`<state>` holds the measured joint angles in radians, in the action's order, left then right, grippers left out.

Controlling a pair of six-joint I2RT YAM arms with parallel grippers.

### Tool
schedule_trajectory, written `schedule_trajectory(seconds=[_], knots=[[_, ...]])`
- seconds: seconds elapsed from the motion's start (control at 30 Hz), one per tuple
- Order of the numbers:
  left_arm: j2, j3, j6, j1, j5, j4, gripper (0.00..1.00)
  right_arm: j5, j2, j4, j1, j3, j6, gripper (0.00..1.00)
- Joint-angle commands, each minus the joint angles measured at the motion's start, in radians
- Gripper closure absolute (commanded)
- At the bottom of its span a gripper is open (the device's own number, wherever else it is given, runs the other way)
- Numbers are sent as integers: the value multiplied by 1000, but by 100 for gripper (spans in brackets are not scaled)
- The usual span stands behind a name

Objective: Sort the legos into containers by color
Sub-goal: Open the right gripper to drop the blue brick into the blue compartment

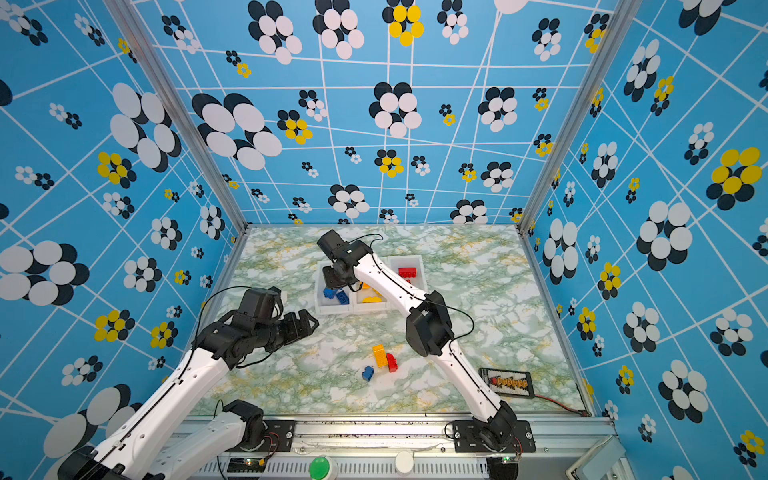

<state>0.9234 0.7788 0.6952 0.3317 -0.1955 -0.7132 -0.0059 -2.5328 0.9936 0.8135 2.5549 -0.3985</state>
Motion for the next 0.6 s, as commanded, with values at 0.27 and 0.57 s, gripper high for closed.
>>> schedule_trajectory(seconds=[0.27, 0.57], knots=[[8, 2, -16, -20, -18, -28, 5, 12, -22, 22, -9, 55, 9, 54], [45, 10, -18, -21, -22, 1, 5, 9, 52, 39, -9, 31, 9, 52]])
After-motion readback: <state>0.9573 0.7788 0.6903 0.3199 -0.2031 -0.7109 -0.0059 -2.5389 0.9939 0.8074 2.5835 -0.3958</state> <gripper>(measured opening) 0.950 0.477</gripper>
